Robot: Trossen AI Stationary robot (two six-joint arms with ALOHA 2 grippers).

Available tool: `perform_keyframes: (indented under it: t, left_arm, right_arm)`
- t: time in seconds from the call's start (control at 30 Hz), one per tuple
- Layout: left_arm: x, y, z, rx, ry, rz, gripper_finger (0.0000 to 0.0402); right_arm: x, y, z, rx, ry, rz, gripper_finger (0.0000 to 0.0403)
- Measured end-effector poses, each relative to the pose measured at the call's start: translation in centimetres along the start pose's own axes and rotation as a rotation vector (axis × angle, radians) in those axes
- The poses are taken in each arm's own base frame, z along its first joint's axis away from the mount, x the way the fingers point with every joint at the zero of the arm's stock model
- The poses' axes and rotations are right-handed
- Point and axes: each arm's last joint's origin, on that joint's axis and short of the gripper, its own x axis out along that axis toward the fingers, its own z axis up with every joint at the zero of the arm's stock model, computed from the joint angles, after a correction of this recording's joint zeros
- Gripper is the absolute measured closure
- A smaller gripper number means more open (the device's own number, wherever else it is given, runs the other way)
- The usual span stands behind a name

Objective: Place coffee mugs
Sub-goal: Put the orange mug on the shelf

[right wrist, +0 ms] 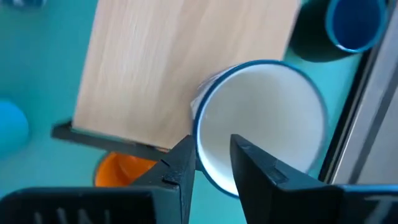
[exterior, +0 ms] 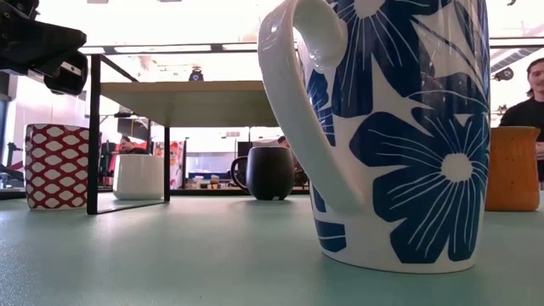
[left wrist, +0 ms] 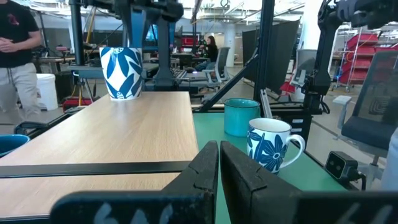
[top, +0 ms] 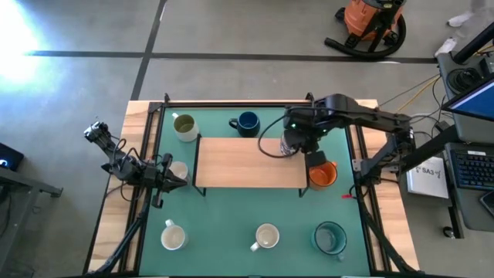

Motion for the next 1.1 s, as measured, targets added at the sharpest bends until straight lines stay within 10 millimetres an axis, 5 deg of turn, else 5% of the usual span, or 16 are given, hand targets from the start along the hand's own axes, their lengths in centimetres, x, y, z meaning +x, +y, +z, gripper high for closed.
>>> perform_keyframes:
  t: [0.43, 0.9, 1.1]
  left_arm:
    - [0.0, 0.0, 0.0, 0.0, 0.0, 0.001, 0.0402]
    - [0.0, 0.0, 0.0, 0.0, 0.0, 0.0, 0.0402]
    - [0.0, 0.0, 0.0, 0.0, 0.0, 0.0, 0.0402]
  right_arm:
    - [-4.8, 1.6, -2.1, 0.431, -0.166, 0.042, 0.0317]
    - [-2.9, 7.5, -4.3, 0.617, -0.026, 0.22, 0.0328]
    - [-0.3, 8.9, -5.0, 0.67, 0.102, 0.208, 0.0324]
